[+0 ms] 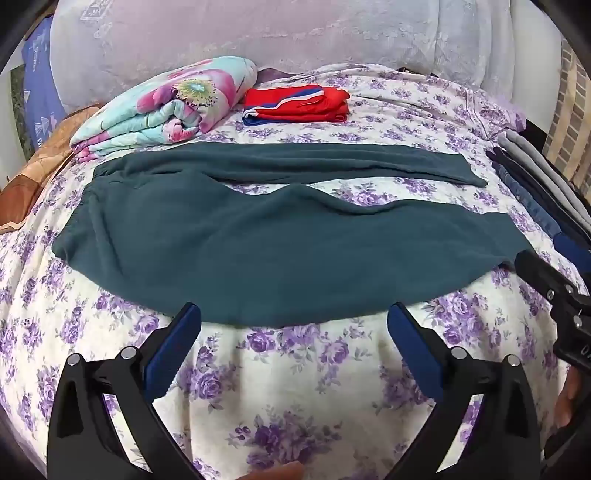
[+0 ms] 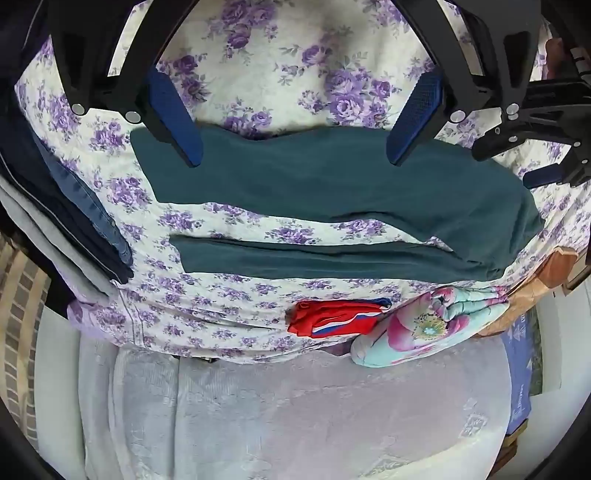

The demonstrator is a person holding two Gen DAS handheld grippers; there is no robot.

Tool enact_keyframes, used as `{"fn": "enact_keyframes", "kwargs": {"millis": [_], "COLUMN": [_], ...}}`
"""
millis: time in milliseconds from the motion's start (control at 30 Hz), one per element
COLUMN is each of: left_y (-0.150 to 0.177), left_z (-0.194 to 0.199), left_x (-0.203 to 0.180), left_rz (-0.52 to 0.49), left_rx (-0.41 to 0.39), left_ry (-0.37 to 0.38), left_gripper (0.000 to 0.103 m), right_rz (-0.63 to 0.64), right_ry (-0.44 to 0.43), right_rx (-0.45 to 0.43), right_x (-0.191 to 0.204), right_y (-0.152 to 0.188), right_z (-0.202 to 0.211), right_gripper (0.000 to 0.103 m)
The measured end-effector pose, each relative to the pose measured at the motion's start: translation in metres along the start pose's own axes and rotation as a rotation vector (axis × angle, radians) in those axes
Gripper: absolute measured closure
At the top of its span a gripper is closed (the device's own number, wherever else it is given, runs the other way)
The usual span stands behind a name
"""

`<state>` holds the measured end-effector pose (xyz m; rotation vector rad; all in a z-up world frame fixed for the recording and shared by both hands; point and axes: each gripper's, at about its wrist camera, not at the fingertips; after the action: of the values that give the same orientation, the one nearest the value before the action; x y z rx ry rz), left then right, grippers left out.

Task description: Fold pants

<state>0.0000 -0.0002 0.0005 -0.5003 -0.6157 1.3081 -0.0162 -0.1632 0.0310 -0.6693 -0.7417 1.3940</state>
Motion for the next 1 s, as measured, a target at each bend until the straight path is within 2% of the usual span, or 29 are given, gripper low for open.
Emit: {"fn": "enact_keyframes", "kwargs": {"millis": [267,433,1000], "left_y": [0.002,-0.001,-0.004], "left_z": [-0.008,-0.007,-0.008], "left_x": [0.016,0.007,0.006], "left_rz": [0.025,0.017,0.015], "left_rx": [0.008,0.013,0.019], "left_ry": [-0.006,-0.025,-0.033], "left_gripper": [0.004,0.004,0.004], "right_rz": [-0.012,-0.025,-0.03], "right_ry": [-0.008,-0.006,0.005], "right_rx": [0.017,0.044,0.051], "right_x": [-0.005,-0.011,-0.017], "right_y": [0.002,0.004,0.002], "right_z": [-0.005,-0.013,-0.015], "right_gripper": [0.003,0.003,0.003]}}
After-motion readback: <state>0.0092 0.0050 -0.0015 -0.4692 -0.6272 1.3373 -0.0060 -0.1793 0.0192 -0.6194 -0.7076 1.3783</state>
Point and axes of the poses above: each gripper's, at about its wrist camera, not at the fingertips, and z roughly against the way its jaws point, x to its left, y to its underside, and after that the axes turned 12 degrees about -z, right-handed
